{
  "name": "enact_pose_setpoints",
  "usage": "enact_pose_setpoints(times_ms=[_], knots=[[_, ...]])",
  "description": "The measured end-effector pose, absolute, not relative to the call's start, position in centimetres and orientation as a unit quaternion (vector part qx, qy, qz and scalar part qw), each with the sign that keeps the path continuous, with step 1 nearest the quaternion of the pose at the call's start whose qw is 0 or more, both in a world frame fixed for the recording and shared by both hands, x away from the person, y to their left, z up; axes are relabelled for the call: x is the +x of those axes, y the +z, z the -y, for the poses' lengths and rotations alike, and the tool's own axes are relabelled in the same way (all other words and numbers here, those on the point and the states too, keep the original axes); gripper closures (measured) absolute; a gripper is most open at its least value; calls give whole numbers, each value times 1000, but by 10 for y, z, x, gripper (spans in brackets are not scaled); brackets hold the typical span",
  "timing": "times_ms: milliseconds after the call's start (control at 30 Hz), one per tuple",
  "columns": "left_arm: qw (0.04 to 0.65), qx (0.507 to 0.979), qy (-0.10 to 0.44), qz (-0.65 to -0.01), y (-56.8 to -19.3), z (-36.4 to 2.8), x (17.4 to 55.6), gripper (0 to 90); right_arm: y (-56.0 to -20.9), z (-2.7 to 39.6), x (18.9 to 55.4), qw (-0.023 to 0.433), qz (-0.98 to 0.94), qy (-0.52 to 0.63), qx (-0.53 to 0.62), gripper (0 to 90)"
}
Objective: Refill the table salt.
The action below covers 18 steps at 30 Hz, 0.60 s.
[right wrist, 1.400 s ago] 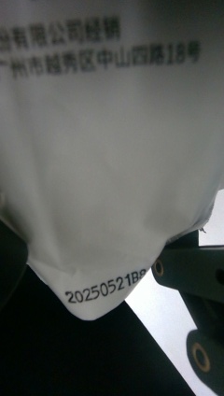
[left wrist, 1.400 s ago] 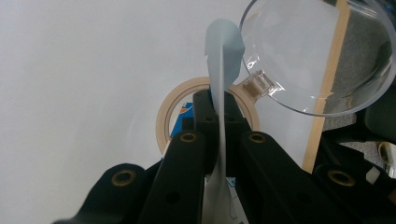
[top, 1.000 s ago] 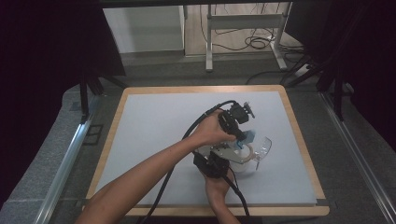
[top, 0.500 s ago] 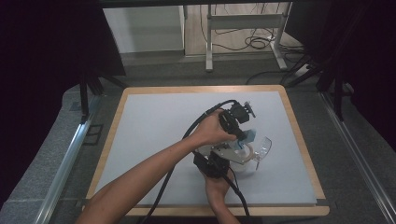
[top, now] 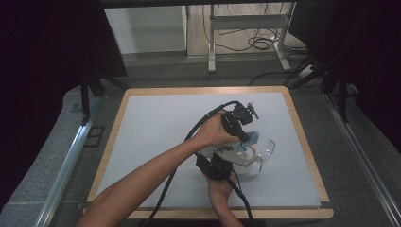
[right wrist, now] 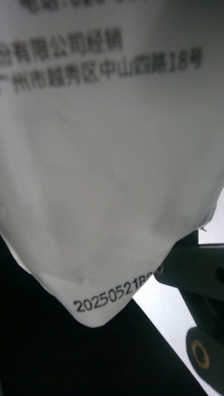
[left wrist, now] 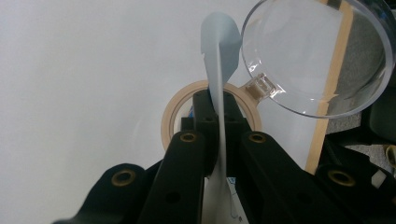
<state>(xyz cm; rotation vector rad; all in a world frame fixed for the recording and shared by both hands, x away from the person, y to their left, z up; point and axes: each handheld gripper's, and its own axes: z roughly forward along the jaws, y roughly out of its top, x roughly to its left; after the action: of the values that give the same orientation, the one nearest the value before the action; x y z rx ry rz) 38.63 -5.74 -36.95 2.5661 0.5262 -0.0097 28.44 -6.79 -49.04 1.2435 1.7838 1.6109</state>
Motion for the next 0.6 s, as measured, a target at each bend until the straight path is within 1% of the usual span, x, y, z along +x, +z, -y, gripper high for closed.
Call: enact_pose_setpoints(times_ms=[600], knots=[[258, 947, -1, -190, -370, 58, 386, 900, -489, 68, 284, 212, -639, 586, 451, 539]])
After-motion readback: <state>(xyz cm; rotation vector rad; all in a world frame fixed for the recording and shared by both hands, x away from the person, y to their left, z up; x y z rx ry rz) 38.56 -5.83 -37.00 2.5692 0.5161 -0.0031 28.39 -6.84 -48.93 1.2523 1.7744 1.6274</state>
